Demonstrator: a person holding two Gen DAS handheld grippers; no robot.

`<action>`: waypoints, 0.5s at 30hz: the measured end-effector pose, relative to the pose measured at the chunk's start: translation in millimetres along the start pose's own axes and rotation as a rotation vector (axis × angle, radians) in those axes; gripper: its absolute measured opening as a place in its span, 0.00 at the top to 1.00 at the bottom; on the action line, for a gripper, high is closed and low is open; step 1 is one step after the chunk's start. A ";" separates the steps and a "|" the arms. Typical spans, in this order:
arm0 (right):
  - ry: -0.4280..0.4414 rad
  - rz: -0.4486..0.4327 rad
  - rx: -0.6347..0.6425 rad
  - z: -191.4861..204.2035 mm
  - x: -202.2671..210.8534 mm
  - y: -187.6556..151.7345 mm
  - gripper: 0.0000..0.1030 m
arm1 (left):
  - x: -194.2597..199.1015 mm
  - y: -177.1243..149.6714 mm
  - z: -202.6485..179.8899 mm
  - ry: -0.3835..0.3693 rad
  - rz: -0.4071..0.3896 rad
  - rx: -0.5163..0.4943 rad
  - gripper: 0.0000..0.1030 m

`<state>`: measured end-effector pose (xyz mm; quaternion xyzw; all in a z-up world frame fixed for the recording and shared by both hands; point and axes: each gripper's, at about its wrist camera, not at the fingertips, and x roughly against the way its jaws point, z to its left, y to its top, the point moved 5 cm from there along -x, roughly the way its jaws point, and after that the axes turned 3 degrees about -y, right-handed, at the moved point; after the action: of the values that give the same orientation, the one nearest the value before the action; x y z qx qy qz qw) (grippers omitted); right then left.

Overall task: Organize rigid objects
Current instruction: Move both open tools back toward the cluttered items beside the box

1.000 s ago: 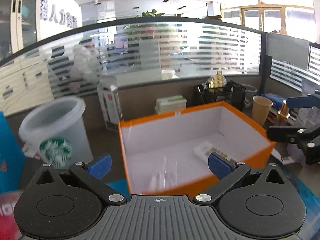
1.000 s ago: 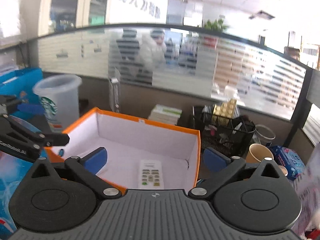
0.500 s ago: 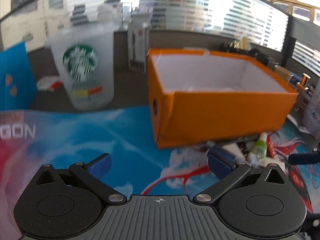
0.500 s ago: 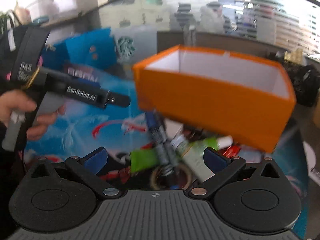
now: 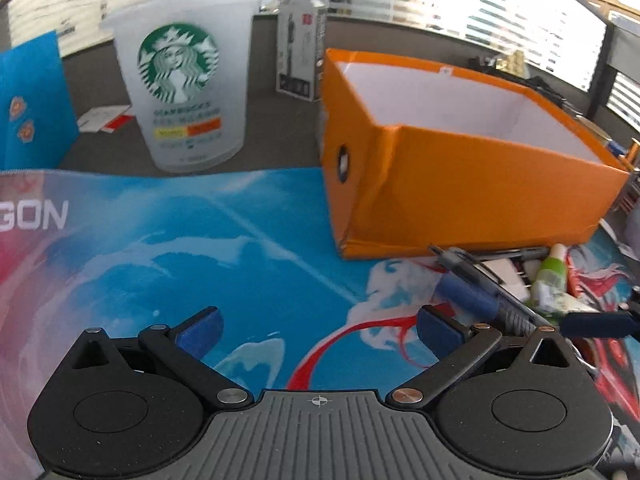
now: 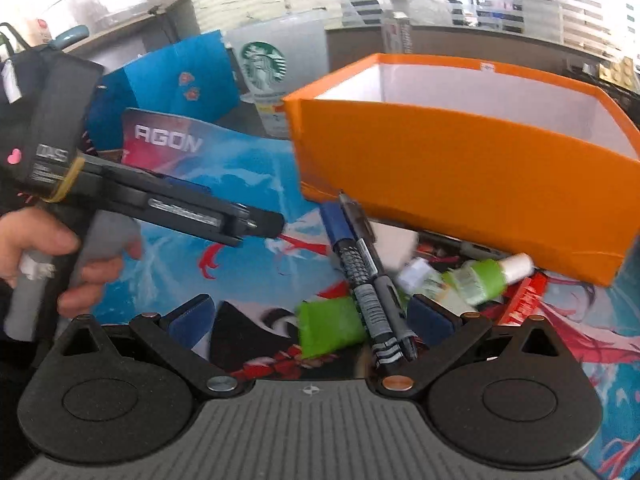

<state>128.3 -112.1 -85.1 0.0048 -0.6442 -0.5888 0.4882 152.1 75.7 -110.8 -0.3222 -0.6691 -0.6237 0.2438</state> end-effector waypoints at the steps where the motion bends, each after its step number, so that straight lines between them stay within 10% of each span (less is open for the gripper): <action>1: 0.015 -0.004 0.014 4.9 1.6 -1.7 0.00 | -1.7 -0.6 3.6 0.006 0.008 0.012 0.00; 15: 0.120 -0.002 0.003 35.9 -17.0 -2.2 0.01 | 3.1 -8.1 33.4 0.040 0.014 0.076 0.00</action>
<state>113.2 -75.8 -91.3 0.0416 -0.6147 -0.5869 0.5253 146.6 109.1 -117.5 -0.3049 -0.6852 -0.6022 0.2736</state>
